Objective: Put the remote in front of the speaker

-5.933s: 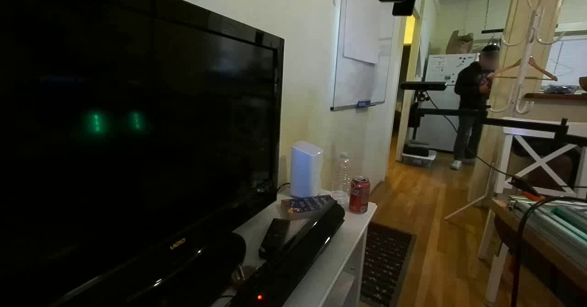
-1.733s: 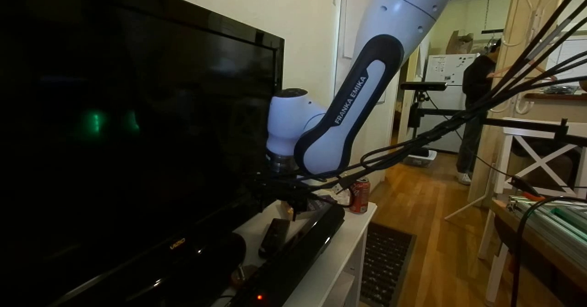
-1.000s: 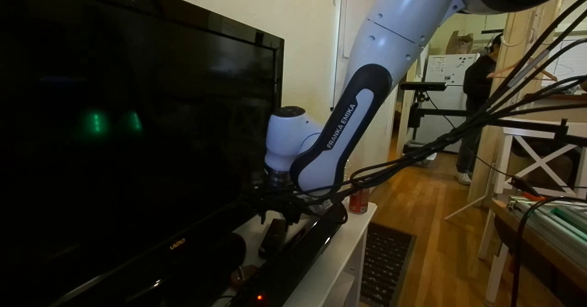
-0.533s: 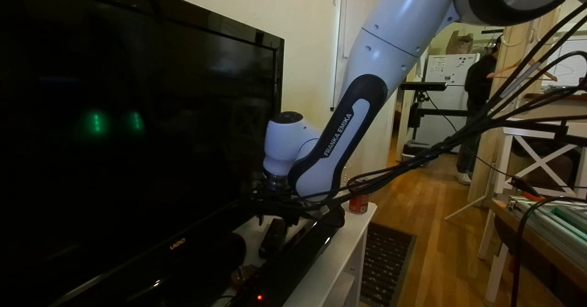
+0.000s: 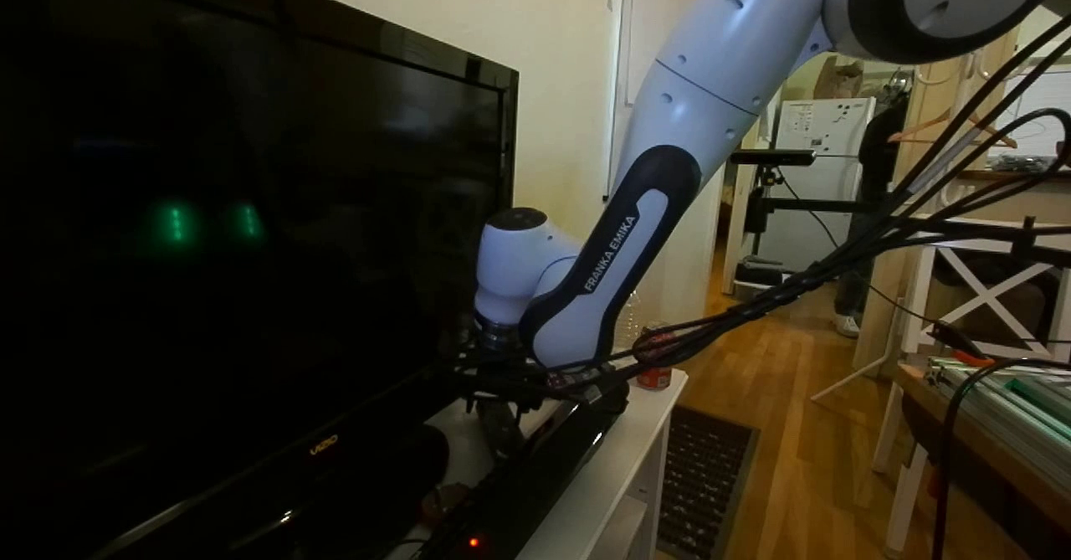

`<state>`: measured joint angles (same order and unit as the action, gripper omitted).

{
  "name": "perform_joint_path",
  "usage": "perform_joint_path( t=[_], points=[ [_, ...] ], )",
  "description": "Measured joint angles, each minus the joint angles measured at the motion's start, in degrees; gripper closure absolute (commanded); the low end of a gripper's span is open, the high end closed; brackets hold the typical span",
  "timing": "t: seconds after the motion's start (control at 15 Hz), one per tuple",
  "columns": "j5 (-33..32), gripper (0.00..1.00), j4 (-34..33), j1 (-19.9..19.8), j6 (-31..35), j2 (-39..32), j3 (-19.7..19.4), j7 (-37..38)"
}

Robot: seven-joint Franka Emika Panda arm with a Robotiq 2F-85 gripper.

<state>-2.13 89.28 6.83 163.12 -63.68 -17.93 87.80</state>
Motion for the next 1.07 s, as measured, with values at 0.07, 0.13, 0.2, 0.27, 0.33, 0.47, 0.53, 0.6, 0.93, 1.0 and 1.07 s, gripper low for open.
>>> perform_joint_path(
  t=[0.07, 0.13, 0.2, 0.27, 0.33, 0.47, 0.53, 0.6, 0.93, 1.0, 1.07],
  points=[
    [0.0, 0.15, -0.34, 0.01, -0.12, -0.2, 0.0, -0.59],
    [0.0, 0.13, -0.54, 0.04, -0.19, -0.32, 0.0, -1.14],
    [0.0, 0.13, -0.69, 0.06, -0.31, -0.35, -0.01, -1.72],
    [0.0, 0.11, -0.81, 0.08, -0.57, -0.36, -0.01, -2.24],
    [0.0, 0.1, -0.89, 0.12, -0.85, -0.35, -0.02, -2.71],
    [0.0, 0.08, -0.95, 0.23, -1.4, -0.27, -0.06, -3.51],
    [0.0, 0.09, -0.95, 0.33, -1.77, -0.17, -0.14, -4.06],
    [0.0, 0.1, -0.95, 0.43, -2.05, -0.1, -0.24, -4.72],
    [0.0, 0.12, -1.03, 0.82, -2.56, 0.03, -0.51, -8.18],
    [0.0, 0.11, -1.05, 0.88, -2.9, 0.03, -0.51, -8.99],
    [0.0, 0.11, -1.08, 0.93, -3.36, 0.03, -0.5, -9.72]
  ],
)
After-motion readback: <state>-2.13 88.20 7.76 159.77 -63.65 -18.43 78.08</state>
